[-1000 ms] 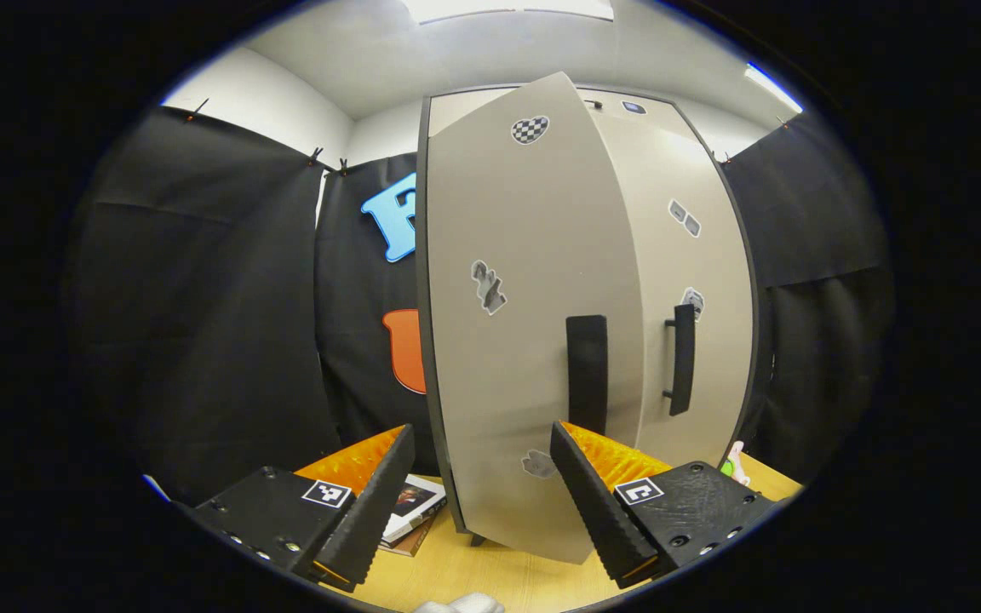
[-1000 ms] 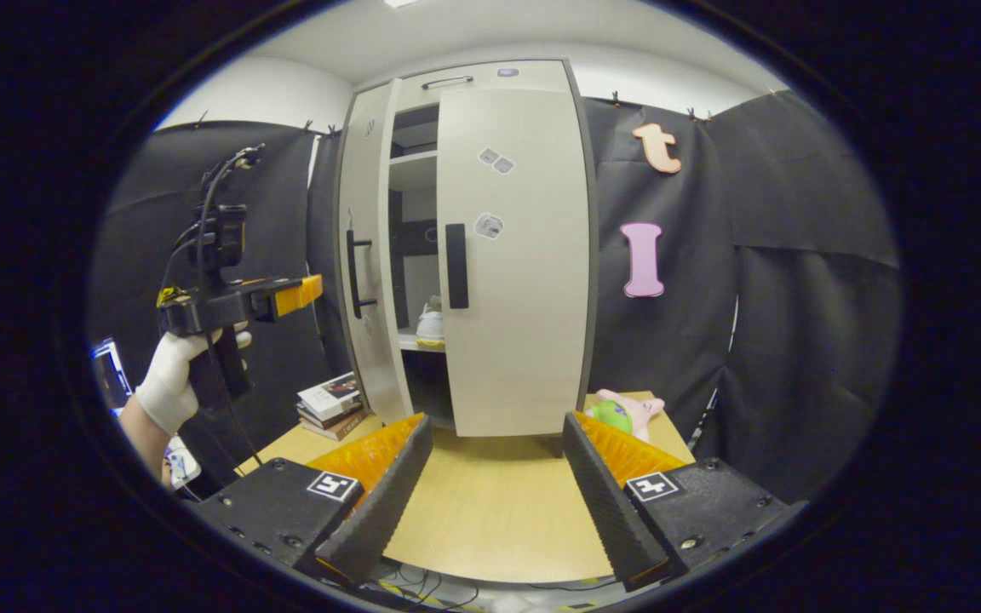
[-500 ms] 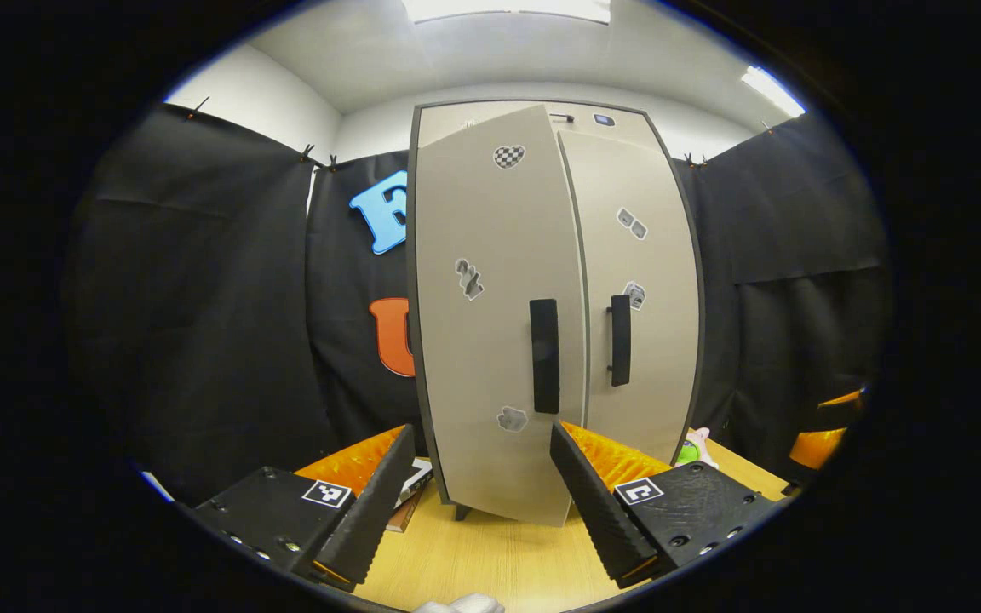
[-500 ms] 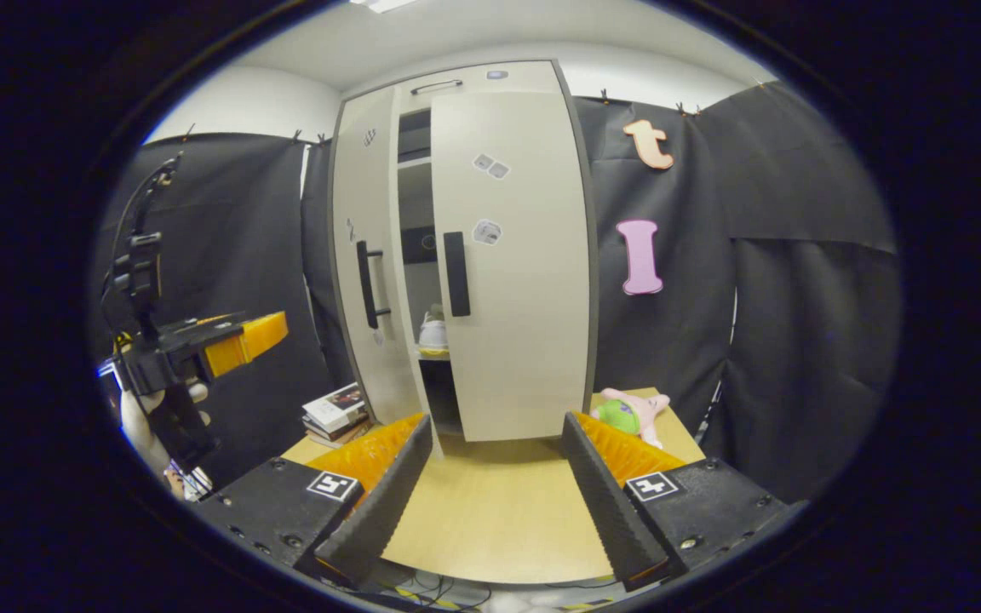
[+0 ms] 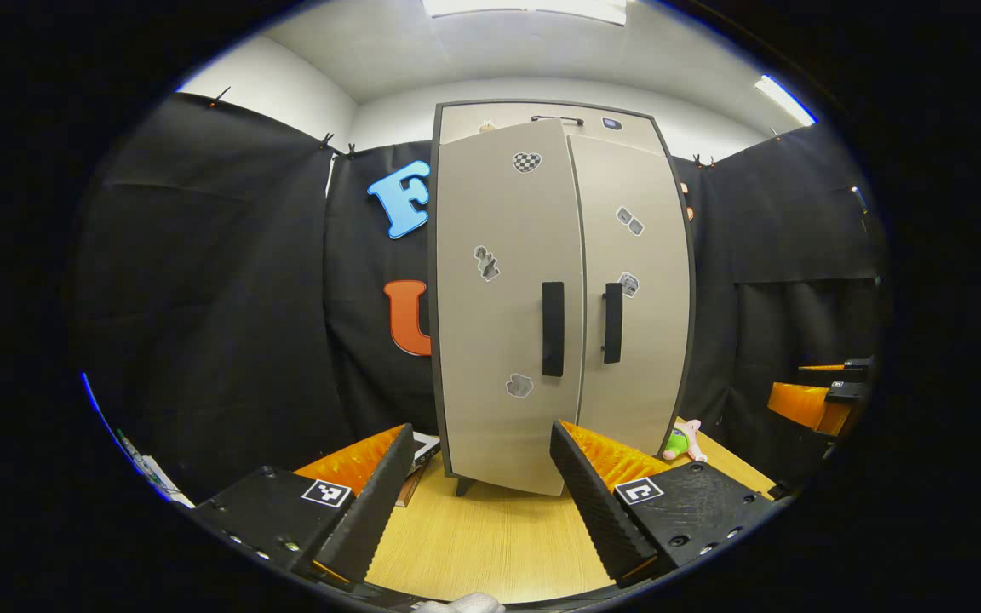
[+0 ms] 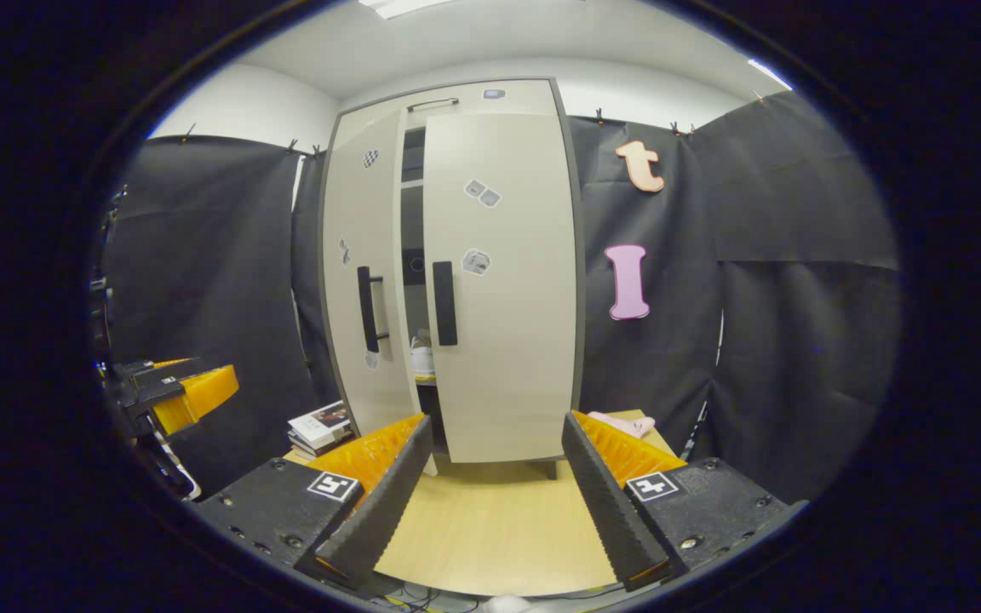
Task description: Grab one shoe with the right hand and put it into the shoe cabinet, grab the other shoe with the left hand and put it into the shoe cabinet; then close the right door with the right hand and the left door with the left hand.
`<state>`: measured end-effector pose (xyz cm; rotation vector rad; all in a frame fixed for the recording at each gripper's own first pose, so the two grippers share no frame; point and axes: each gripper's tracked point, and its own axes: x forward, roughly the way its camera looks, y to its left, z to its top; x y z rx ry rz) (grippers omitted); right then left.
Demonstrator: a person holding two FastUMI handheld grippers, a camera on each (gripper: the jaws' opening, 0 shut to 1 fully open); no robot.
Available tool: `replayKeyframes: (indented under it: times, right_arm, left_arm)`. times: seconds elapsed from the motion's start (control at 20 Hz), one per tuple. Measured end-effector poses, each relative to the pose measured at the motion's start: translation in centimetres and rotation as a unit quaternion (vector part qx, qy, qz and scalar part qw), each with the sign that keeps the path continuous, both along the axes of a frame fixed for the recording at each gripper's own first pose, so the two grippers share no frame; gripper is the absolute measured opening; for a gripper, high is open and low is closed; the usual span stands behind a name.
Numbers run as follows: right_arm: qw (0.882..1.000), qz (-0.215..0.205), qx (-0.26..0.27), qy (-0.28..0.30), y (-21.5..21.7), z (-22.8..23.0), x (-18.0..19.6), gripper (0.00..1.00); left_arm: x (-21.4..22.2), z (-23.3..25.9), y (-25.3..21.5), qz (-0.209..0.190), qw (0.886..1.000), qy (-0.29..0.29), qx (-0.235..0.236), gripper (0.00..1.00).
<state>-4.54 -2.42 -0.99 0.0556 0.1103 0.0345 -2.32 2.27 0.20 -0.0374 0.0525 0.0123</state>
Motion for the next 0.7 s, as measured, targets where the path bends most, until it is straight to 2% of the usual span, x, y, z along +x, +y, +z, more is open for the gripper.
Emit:
replayKeyframes:
  times: [0.15,0.2,0.3,0.4,0.45,0.7]
  right_arm:
    - [1.0,-0.006,-0.007,-0.005,-0.3,0.1,0.0,0.99]
    - [1.0,-0.009,-0.009,-0.006,-0.5,0.2,0.1,0.99]
    - [1.0,-0.013,-0.013,-0.009,-0.6,0.3,0.1,0.99]
    - [1.0,-0.013,-0.013,-0.01,-0.6,0.3,0.1,0.99]
    - [1.0,-0.014,-0.011,-0.01,-0.7,0.3,0.1,0.99]
    - [1.0,-0.021,-0.009,-0.008,-1.3,0.1,0.1,0.99]
  left_arm:
    - [-0.2,-0.2,-0.3,-0.002,1.0,0.001,0.006,0.96]
    - [0.0,-0.2,-0.5,-0.004,1.0,-0.001,0.005,1.0]
    - [0.1,-0.3,-0.8,-0.007,1.0,0.002,0.004,0.96]
    - [0.2,-0.3,-1.1,-0.012,1.0,0.002,0.002,1.0]
    - [0.5,-0.1,-1.3,-0.014,1.0,0.002,0.0,0.96]
    - [0.7,-0.2,-1.7,-0.022,1.0,0.001,0.003,0.96]
